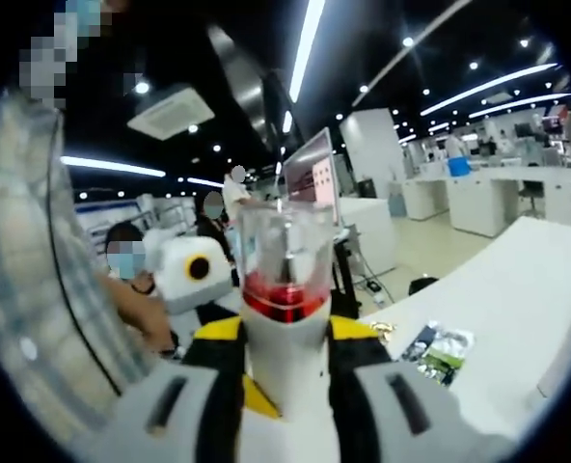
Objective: Arrange the skincare products in the storage area until every visible bottle or jar stands upright without overlapping.
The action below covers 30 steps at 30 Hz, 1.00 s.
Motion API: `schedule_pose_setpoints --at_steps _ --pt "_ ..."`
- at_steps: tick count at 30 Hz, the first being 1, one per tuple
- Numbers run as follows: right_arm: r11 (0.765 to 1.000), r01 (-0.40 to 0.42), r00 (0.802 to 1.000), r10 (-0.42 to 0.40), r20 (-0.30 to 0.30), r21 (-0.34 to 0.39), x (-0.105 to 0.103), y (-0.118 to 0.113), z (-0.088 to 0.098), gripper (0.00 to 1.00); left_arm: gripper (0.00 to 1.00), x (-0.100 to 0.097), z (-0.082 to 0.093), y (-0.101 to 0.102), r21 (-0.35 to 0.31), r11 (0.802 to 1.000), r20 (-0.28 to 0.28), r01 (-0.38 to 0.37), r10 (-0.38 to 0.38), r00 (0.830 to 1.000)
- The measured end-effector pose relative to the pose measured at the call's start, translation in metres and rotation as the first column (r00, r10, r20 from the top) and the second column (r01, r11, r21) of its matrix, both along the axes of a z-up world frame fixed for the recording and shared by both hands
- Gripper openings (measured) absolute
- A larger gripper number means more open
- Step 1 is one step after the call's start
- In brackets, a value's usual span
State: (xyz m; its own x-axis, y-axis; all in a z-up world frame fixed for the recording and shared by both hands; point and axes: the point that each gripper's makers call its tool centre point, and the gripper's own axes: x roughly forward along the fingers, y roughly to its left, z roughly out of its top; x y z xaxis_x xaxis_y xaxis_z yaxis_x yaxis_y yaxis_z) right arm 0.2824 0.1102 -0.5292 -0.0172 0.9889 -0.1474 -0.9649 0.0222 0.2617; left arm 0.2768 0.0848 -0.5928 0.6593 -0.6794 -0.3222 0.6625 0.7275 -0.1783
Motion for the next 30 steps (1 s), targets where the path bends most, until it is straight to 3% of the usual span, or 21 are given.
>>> schedule_pose_setpoints --at_steps 9,17,19,22,30 --pt "0.999 -0.005 1.000 0.005 -0.003 -0.038 -0.004 -0.008 -0.004 0.30 0.26 -0.004 -0.004 -0.011 0.027 0.998 -0.005 0.060 -0.060 0.998" --pt "0.995 0.061 0.998 -0.060 0.015 -0.079 0.003 -0.014 -0.012 0.28 0.29 0.002 -0.012 -0.016 0.038 0.999 -0.004 0.027 -0.027 1.000" --pt "0.992 0.106 0.994 -0.108 -0.023 -0.067 0.012 -0.019 -0.011 0.28 0.29 0.003 -0.012 -0.014 0.009 1.000 -0.027 -0.004 0.005 1.000" --pt "0.986 0.156 0.987 -0.158 -0.040 -0.060 0.026 -0.027 -0.011 0.28 0.36 0.002 -0.022 -0.007 0.042 0.998 -0.053 -0.037 0.039 0.998" --pt "0.949 0.305 0.952 -0.307 -0.015 -0.079 0.077 -0.064 -0.021 0.29 0.37 -0.006 -0.032 0.011 0.038 0.995 -0.099 -0.094 0.097 0.990"
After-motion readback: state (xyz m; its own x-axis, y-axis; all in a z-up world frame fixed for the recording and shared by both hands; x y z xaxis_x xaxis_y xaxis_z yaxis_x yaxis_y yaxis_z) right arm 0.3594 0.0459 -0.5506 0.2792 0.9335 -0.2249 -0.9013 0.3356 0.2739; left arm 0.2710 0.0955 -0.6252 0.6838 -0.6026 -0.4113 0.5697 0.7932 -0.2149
